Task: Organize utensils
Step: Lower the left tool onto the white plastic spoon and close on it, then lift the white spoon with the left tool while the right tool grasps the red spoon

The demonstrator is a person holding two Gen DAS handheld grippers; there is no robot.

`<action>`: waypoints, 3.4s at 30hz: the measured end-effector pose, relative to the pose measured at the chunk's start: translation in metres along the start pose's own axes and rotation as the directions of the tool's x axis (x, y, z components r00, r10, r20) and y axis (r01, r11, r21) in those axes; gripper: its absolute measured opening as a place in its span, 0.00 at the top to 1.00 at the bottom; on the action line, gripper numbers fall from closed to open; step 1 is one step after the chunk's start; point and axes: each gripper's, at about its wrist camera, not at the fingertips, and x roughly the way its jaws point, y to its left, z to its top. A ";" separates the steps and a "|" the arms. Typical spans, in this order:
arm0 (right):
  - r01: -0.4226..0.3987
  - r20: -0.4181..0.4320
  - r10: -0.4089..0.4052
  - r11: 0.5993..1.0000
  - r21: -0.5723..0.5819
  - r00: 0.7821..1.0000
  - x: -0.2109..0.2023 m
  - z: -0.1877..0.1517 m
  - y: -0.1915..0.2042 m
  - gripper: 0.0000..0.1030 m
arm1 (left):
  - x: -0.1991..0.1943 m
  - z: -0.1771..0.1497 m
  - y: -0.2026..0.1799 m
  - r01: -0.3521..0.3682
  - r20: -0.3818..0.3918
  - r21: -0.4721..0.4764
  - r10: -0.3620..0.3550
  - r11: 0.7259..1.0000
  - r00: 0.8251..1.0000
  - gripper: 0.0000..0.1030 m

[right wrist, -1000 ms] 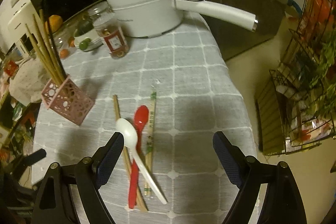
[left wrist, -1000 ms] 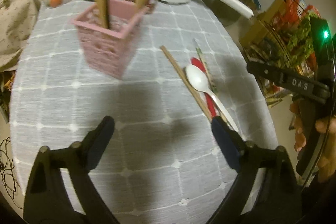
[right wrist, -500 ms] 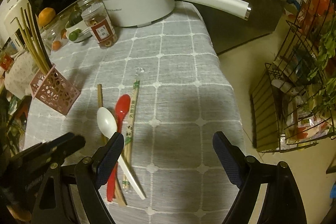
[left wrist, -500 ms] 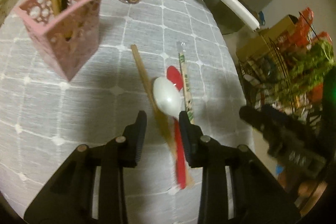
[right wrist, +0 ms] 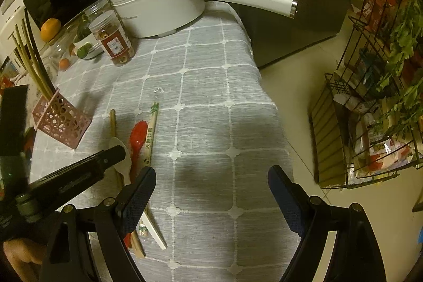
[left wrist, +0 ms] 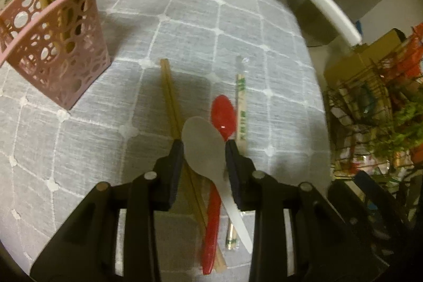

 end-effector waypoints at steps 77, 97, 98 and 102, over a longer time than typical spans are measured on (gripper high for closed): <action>-0.045 -0.077 0.055 0.990 0.133 0.995 0.031 0.003 -0.009 0.15 | -0.028 0.006 -0.002 0.096 0.085 0.324 -0.130 0.941 0.988 0.99; -0.218 -0.143 0.220 0.975 0.033 0.965 0.075 0.032 0.087 0.72 | -0.132 -0.005 0.067 0.041 0.266 0.374 -0.150 0.927 0.952 0.99; -0.197 -0.148 0.198 0.980 0.018 0.969 0.078 0.032 0.090 0.72 | -0.136 -0.005 0.070 0.040 0.277 0.378 -0.154 0.925 0.949 0.99; -0.115 -0.156 0.105 0.992 -0.058 0.982 0.088 0.030 0.102 0.72 | -0.143 -0.006 0.077 0.036 0.305 0.388 -0.165 0.921 0.938 0.99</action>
